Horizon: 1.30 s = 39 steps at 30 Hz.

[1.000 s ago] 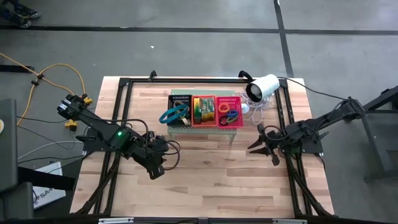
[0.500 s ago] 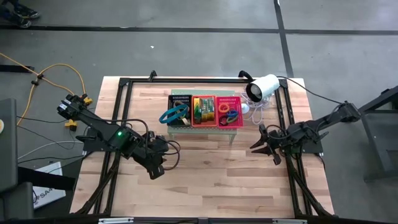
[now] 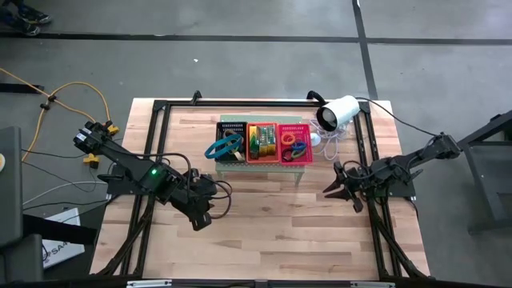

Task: Pick & Place Office Desk Supplies
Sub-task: Return to Home Position

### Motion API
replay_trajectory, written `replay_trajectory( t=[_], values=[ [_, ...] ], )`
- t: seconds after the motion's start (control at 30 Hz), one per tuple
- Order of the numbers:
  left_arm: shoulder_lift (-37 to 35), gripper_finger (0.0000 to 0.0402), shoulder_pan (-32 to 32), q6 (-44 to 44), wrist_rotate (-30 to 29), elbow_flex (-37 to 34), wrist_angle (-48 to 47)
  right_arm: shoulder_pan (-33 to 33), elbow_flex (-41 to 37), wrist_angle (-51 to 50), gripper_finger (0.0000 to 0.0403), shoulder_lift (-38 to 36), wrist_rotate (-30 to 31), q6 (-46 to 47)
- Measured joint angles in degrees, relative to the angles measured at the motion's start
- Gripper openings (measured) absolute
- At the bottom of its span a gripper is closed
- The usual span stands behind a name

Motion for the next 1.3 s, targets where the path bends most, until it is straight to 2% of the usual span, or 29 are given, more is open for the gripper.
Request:
replay_trajectory(
  t=[0.33,1.3],
  values=[
    [0.0,0.0111,0.0,0.0,0.0,0.0,0.0,0.0,0.0,-1.4,0.0068,1.1,-3.6,0.0],
    [0.0,0.0111,0.0,0.0,0.0,0.0,0.0,0.0,-0.1,-1.5,0.0068,2.0,-3.7,1.2]
  ],
)
